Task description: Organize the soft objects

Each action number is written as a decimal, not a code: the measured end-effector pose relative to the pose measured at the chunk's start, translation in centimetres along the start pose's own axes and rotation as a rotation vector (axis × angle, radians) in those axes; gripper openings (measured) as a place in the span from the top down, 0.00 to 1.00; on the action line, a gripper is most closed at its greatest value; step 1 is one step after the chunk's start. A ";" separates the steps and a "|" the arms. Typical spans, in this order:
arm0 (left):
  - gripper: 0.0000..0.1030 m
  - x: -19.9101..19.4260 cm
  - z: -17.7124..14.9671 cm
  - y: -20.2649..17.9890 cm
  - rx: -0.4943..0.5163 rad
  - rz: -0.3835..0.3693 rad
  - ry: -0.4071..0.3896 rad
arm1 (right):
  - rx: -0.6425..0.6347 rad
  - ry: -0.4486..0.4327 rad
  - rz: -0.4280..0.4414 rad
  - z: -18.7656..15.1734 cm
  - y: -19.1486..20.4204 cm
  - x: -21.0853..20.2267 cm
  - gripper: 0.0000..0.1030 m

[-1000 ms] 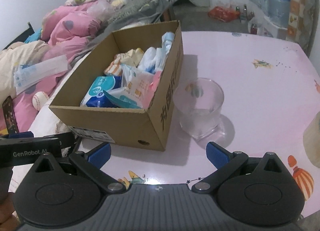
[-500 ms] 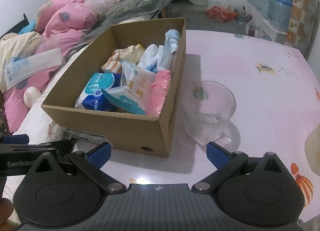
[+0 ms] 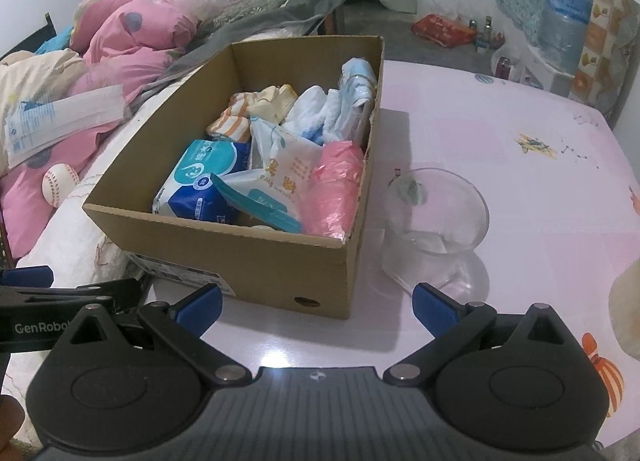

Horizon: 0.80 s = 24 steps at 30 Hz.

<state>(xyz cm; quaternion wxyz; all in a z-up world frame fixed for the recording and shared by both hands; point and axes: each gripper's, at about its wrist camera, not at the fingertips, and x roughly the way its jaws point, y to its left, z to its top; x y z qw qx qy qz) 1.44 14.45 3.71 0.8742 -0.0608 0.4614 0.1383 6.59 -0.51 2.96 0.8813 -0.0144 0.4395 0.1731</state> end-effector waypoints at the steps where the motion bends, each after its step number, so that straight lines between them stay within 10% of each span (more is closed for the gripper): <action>1: 0.00 0.0 0.0 0.1 -0.001 0.000 0.000 | 0.000 0.000 0.000 0.0 0.1 0.0 0.31; 24: 0.00 0.3 0.3 -0.5 0.024 -0.022 0.001 | 0.012 -0.003 -0.019 0.0 -0.5 -0.2 0.31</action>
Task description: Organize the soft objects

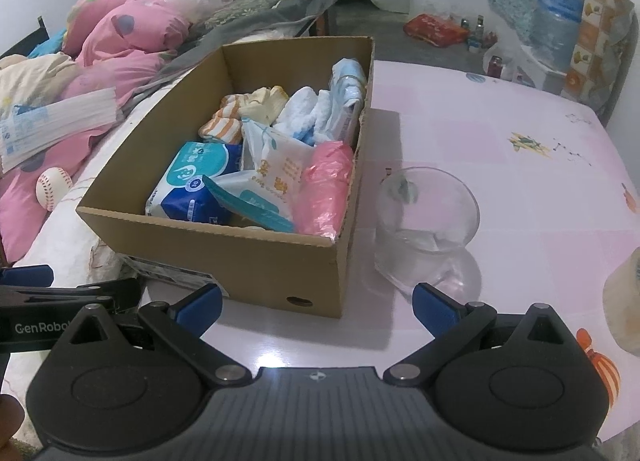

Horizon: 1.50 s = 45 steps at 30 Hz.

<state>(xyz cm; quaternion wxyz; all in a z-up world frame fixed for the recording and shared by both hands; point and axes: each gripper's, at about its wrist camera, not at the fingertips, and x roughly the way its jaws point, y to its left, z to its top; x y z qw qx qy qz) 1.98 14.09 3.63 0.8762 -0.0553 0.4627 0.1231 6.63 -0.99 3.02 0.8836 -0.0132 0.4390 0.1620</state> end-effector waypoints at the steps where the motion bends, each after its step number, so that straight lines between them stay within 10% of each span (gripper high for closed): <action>1: 0.00 0.0 0.0 0.0 0.002 -0.001 0.000 | 0.002 0.000 -0.001 0.0 -0.1 0.0 0.31; 45: 0.00 0.4 0.4 -0.8 0.032 -0.012 -0.002 | 0.025 0.006 -0.012 0.1 -0.8 0.2 0.31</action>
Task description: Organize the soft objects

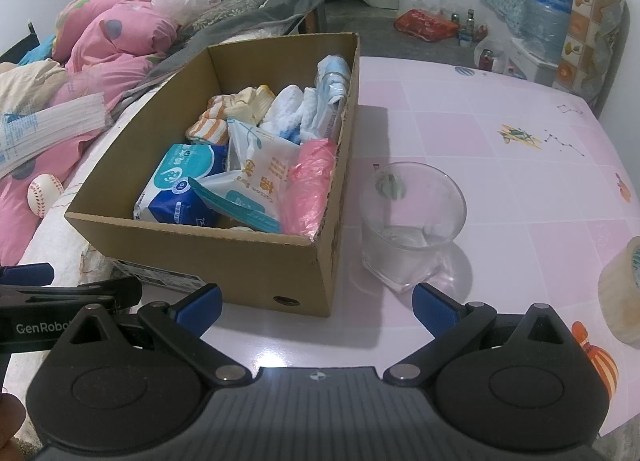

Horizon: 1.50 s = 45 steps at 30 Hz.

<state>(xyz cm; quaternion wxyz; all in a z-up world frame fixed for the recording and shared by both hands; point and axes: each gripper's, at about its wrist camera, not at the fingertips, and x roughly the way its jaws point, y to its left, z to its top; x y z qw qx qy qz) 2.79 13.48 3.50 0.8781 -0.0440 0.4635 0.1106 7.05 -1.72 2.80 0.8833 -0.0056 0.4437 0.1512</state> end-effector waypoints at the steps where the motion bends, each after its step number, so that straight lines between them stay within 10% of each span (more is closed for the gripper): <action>1: 0.00 0.0 0.0 0.0 -0.001 0.000 0.001 | 0.000 0.000 0.000 0.0 0.0 0.0 0.31; 45: 0.00 0.6 -0.2 0.5 -0.011 -0.012 0.025 | 0.041 0.073 0.013 -0.1 0.1 1.0 0.31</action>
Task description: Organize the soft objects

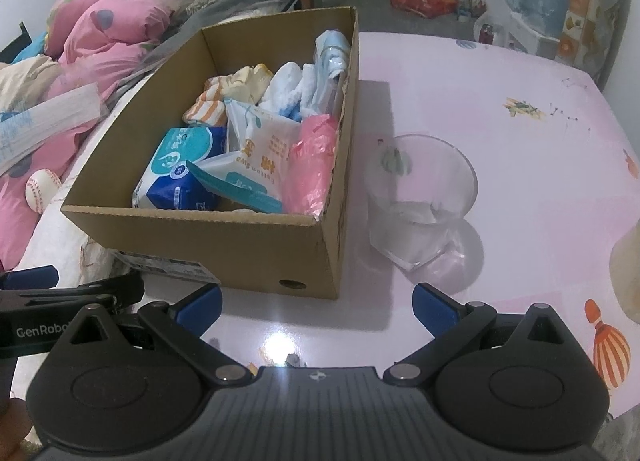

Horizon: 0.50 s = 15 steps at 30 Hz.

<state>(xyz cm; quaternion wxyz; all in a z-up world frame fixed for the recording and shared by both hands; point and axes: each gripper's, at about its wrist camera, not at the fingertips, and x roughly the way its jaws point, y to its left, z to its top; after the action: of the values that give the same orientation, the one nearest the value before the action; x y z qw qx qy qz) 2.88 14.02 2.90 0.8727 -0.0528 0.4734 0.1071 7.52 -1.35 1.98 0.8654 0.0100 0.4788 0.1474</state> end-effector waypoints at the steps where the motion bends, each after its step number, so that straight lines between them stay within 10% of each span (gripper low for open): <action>1: 0.00 0.1 0.0 0.0 -0.001 -0.001 0.002 | 0.003 0.007 0.001 0.0 0.0 0.1 0.31; 15: 0.00 0.1 0.0 0.0 -0.003 -0.003 0.002 | 0.007 0.010 0.003 -0.1 0.0 0.1 0.31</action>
<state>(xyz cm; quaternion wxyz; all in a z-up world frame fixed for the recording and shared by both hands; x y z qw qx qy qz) 2.92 14.07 2.84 0.8724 -0.0551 0.4739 0.1067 7.50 -1.37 1.82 0.8628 0.0129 0.4836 0.1468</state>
